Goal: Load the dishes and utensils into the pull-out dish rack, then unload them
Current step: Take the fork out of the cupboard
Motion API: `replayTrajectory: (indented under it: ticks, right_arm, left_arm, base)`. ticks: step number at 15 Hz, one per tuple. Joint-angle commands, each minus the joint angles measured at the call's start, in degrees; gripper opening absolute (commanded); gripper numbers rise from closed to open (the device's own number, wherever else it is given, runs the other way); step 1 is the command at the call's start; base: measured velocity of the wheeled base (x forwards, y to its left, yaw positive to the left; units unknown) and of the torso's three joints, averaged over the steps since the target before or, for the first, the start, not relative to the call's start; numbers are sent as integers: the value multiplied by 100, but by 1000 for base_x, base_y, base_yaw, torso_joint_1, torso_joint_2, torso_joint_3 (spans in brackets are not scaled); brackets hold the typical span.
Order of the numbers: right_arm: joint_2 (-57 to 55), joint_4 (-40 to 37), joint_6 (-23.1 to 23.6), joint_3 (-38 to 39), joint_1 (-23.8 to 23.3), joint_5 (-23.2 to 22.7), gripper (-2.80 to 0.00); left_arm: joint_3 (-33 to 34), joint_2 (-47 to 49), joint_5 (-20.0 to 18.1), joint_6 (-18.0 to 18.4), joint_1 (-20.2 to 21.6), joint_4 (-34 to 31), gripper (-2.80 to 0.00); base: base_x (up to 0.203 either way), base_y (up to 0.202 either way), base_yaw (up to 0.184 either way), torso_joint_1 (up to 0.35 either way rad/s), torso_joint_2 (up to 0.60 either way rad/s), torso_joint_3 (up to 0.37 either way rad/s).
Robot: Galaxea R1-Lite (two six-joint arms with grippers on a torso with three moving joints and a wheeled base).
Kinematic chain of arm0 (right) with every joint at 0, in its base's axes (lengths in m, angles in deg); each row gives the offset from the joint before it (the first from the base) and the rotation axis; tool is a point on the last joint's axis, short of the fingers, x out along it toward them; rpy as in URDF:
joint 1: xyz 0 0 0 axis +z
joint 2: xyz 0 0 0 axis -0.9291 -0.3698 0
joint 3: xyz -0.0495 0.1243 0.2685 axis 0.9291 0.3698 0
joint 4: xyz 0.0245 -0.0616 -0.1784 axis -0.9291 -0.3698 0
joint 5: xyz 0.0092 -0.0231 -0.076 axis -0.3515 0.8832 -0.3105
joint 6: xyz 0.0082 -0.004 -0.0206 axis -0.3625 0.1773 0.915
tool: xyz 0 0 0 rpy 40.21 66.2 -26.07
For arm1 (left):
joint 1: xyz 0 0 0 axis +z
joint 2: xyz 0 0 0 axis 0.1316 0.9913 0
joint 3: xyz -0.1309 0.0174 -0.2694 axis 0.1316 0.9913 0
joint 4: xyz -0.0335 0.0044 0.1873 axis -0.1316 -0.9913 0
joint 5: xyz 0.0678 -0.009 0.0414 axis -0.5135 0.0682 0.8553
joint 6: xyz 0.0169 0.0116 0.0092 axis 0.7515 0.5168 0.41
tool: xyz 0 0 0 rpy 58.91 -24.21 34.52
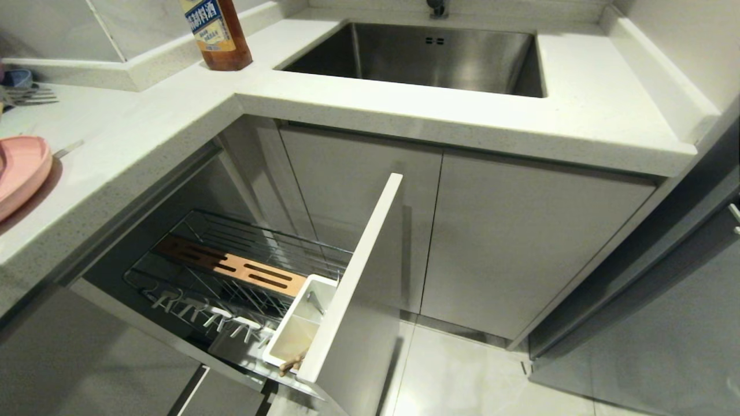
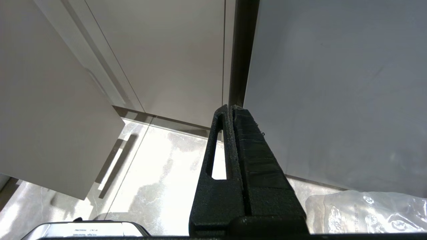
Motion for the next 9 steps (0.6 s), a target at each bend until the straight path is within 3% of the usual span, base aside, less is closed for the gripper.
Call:
replayTrajectory:
  ticks: [1,6,9]
  right_arm:
    - [0,1,-2,13,-1,0,-280]
    - [0,1,-1,9,4,0,-280]
    - [0,1,5,9,4,0,-280]
  left_arm:
    - [643,-14,11,7,254,824,-280]
    - [2623,-323,10,496,732,3857,-280]
    - [3020,-650,2,561,1076,4672,-280]
  base:
    - [0,0,0,0,0,0]
    - [0,0,0,0,0,0]
    - [0,0,0,0,0,0]
